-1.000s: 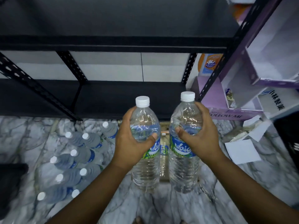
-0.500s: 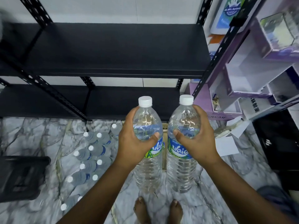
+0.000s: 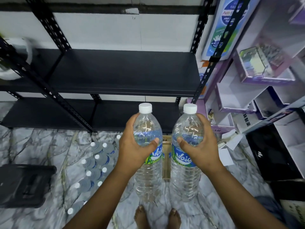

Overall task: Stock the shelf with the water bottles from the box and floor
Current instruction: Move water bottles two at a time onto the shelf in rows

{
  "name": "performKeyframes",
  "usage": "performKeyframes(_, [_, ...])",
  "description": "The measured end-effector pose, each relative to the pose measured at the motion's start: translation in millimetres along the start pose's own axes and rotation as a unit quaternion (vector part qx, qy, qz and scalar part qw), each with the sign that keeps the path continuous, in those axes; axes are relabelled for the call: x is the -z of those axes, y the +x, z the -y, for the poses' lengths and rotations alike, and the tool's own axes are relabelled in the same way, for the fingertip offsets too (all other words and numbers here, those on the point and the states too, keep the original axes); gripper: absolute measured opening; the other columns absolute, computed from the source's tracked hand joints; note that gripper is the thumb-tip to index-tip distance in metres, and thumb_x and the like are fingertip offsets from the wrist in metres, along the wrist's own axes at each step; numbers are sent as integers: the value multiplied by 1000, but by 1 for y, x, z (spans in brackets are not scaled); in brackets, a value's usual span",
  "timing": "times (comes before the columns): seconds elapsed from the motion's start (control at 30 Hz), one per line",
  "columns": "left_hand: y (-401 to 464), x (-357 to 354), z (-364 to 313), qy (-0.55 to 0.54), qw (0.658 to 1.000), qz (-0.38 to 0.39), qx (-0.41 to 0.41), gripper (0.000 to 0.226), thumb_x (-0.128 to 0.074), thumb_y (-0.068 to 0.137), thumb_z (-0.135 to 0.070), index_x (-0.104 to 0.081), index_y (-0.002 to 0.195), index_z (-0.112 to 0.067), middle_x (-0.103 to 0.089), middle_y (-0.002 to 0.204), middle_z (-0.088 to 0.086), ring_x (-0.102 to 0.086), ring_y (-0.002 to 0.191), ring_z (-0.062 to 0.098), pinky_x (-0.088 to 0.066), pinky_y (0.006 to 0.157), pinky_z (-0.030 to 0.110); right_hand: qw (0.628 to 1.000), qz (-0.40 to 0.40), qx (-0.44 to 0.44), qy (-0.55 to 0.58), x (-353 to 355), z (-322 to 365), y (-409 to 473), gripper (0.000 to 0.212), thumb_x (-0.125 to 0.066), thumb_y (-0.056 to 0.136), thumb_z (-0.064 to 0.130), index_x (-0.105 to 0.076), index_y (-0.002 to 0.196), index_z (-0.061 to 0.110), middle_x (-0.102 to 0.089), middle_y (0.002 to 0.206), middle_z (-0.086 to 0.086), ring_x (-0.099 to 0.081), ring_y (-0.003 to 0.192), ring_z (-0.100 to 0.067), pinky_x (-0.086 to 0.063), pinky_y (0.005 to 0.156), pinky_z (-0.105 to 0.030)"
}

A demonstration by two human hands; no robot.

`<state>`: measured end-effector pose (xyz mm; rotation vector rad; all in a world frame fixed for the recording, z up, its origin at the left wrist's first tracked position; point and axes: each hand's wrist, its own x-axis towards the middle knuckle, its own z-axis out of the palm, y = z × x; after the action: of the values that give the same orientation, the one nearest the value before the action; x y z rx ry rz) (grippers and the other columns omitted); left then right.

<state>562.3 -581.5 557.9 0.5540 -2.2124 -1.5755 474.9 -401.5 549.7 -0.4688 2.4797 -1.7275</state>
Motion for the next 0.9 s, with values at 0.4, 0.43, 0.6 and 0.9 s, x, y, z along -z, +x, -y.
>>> performKeyframes(0.4, [-13,0,-59,-8,999,-10,-44,72,-77,64,-38,-39,121,-62,-62,117,-12,-63,107,11,-55,89,35,998,-16,57,12,42,49,-3,75,-78,60,44,-36,119,65,-53,123,22,-56,115,-4,-49,98,-33])
performKeyframes(0.43, [-12,0,-64,-8,999,-12,-51,73,-79,66,-32,-39,119,-63,-63,116,-13,-64,105,8,-54,87,30,998,-19,64,13,46,53,-2,75,-79,60,42,-36,119,63,-52,122,26,-55,113,1,-49,97,-28])
performKeyframes(0.6, [-8,-4,-98,-7,996,-23,-86,78,-82,71,-11,-41,119,-55,-63,111,-19,-64,97,0,-50,77,13,994,-35,102,20,68,75,7,75,-77,61,46,-37,124,55,-53,118,25,-56,107,1,-45,90,-19])
performKeyframes(0.9, [-5,-1,-168,-22,985,-62,-161,80,-81,72,-9,-43,110,-68,-64,106,-23,-65,96,0,-53,75,15,980,-49,193,18,114,136,23,70,-71,58,53,-34,116,70,-52,116,27,-55,107,-2,-42,88,-17])
